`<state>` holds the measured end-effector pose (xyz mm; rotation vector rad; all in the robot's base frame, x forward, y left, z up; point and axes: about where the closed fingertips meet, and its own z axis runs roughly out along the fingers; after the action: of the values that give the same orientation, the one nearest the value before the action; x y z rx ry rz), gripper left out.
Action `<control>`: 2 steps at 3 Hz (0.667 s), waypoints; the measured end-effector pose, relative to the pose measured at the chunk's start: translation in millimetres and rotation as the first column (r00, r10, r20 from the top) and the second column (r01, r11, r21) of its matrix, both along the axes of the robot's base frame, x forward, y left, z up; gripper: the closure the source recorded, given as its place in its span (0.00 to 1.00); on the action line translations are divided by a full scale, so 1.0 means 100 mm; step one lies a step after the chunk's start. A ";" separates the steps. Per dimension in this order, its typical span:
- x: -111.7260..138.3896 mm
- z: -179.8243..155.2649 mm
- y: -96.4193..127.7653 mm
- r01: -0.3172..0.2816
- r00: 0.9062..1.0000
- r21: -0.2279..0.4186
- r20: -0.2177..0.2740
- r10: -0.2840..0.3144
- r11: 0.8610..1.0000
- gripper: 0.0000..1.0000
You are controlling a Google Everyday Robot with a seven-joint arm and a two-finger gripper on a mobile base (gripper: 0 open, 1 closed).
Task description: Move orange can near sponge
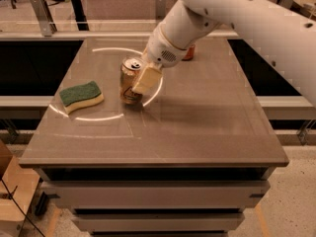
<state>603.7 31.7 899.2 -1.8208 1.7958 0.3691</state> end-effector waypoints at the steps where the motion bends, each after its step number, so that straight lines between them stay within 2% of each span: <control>1: 0.04 -0.07 0.25 -0.045 0.999 0.012 -0.016 0.045 0.999 0.36; 2: 0.06 -0.08 0.45 -0.091 0.996 0.032 -0.024 0.091 0.995 0.05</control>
Offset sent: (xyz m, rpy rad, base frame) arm 0.0091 0.0610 -0.0080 0.0364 0.0216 0.1213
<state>609.4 77.1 891.1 -1.8887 1.7182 0.4539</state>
